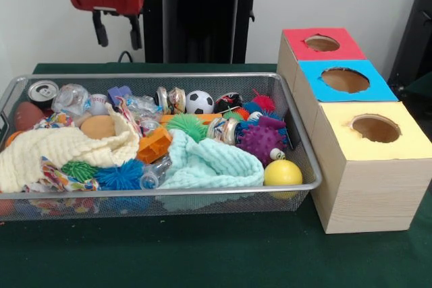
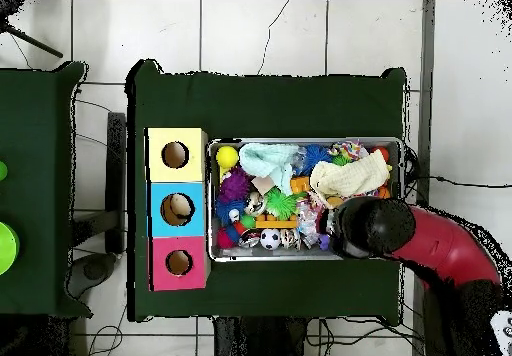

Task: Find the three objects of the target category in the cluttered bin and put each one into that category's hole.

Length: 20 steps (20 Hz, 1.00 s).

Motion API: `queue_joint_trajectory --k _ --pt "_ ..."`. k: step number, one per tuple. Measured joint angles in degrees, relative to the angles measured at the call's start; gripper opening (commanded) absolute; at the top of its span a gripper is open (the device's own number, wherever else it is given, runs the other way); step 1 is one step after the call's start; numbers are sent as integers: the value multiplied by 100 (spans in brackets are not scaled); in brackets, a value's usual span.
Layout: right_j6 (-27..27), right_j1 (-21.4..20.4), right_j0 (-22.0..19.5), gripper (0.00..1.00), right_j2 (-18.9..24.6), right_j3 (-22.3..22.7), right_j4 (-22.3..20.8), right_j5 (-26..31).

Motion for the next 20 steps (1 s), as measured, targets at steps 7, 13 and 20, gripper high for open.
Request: queue_joint_trajectory --k 7,13,20 --pt "0 481 -230 100 335 -428 -242 -1" --pt "0 906 -372 100 595 -578 -501 -2" --pt "0 1280 -506 100 808 -644 -936 -4"
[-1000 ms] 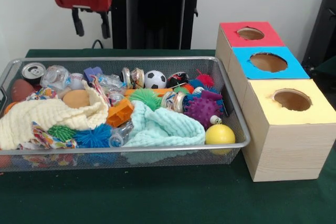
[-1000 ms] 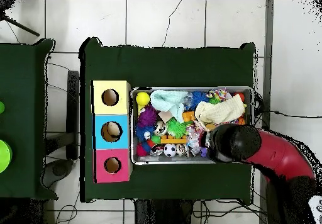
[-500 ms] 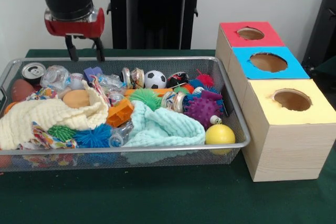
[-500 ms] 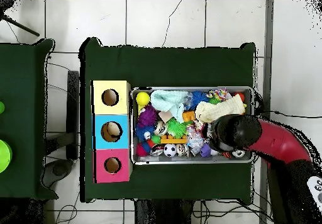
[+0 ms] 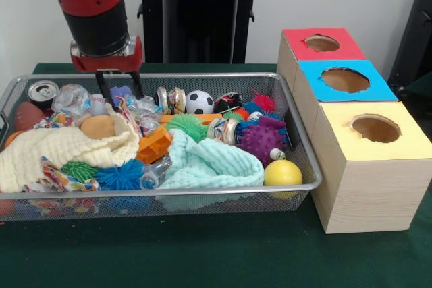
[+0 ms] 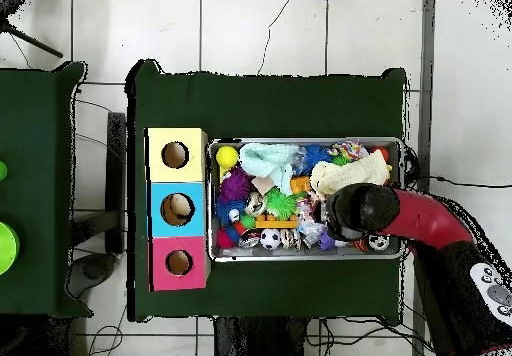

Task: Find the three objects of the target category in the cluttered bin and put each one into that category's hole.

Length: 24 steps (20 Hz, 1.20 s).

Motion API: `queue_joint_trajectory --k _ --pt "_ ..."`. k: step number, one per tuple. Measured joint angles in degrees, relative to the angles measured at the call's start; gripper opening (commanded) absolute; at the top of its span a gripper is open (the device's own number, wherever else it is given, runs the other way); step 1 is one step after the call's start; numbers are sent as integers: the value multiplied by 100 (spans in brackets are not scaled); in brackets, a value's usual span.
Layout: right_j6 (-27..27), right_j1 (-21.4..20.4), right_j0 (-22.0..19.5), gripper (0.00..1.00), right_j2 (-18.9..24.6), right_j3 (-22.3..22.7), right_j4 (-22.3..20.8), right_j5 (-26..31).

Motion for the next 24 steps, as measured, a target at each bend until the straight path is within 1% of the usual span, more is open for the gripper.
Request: queue_joint_trajectory --k 1,5,11,14,18,24 --pt "-2 85 -29 100 60 -22 -148 0" --pt "-31 208 -114 100 222 -104 -402 0" --pt "-115 246 -250 100 405 -335 -674 44" --pt "-120 245 -302 100 489 -505 -774 164" --pt "-120 245 -313 100 518 -609 -851 263" --pt "-120 258 -346 100 517 -494 -907 270"
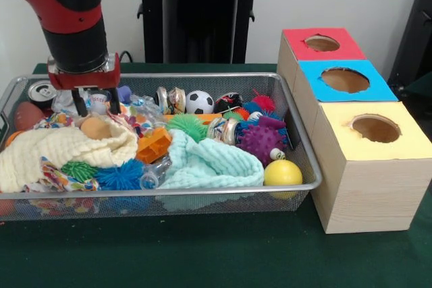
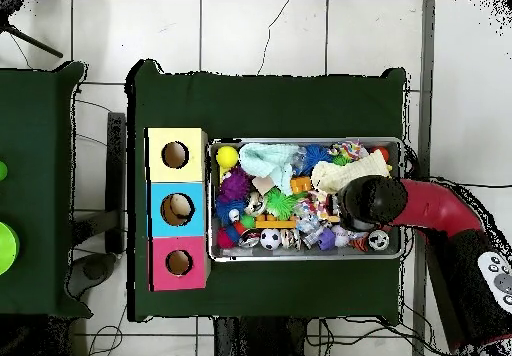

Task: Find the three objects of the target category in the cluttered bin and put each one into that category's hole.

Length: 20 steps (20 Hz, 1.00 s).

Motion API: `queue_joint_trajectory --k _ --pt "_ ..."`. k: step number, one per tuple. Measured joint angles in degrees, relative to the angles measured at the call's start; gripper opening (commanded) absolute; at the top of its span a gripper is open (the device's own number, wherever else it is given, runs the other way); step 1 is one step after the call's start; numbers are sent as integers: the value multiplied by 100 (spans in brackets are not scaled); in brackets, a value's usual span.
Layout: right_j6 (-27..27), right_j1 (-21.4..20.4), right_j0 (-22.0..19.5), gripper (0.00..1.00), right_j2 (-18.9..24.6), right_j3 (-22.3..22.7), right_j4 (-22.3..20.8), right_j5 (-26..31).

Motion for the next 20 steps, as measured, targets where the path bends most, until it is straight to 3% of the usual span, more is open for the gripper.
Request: queue_joint_trajectory --k 15,20 --pt "0 -562 -38 100 1 1436 71 -1" --pt "0 -670 -23 100 0 1702 106 -1"
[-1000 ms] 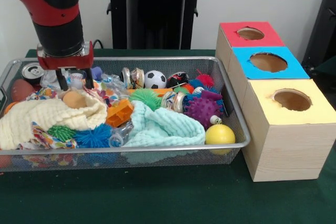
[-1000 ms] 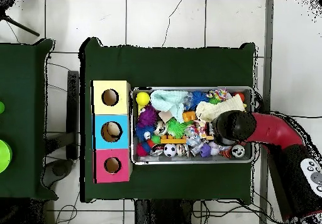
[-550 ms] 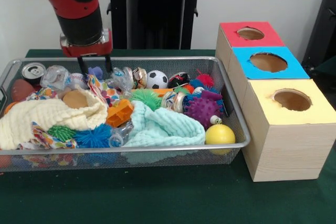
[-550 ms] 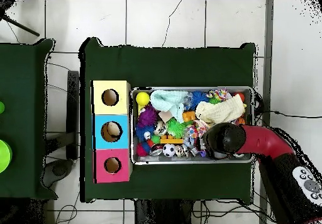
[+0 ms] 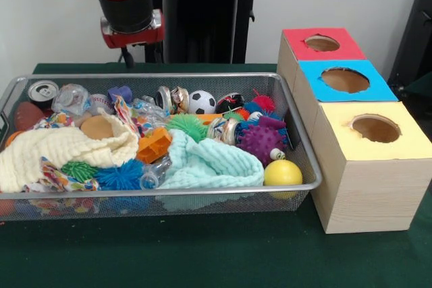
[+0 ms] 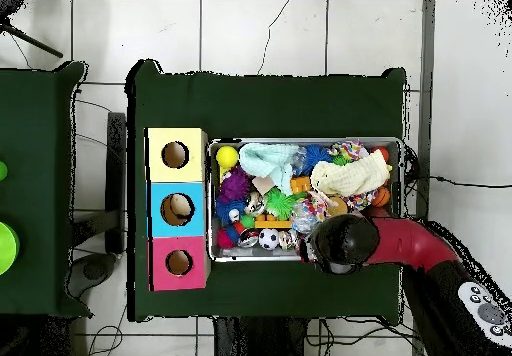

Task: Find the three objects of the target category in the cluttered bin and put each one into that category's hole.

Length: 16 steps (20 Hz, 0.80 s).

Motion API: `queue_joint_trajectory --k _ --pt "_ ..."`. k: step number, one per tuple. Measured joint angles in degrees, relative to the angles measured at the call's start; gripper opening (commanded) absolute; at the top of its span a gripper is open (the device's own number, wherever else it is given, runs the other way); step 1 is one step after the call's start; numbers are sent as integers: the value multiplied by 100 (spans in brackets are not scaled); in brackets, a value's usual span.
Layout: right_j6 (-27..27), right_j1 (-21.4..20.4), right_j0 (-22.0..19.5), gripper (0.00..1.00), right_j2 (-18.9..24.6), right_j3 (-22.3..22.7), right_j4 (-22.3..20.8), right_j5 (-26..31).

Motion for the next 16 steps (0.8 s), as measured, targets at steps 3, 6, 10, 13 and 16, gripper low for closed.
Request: queue_joint_trajectory --k 3,6,10,13,16 --pt "0 44 35 100 1 50 0 -1" --pt "0 118 71 100 1 49 0 -6" --pt "0 269 108 100 1 47 1 -108" --pt "0 464 113 100 2 46 -4 -298" --pt "0 533 112 100 7 38 -6 -433"
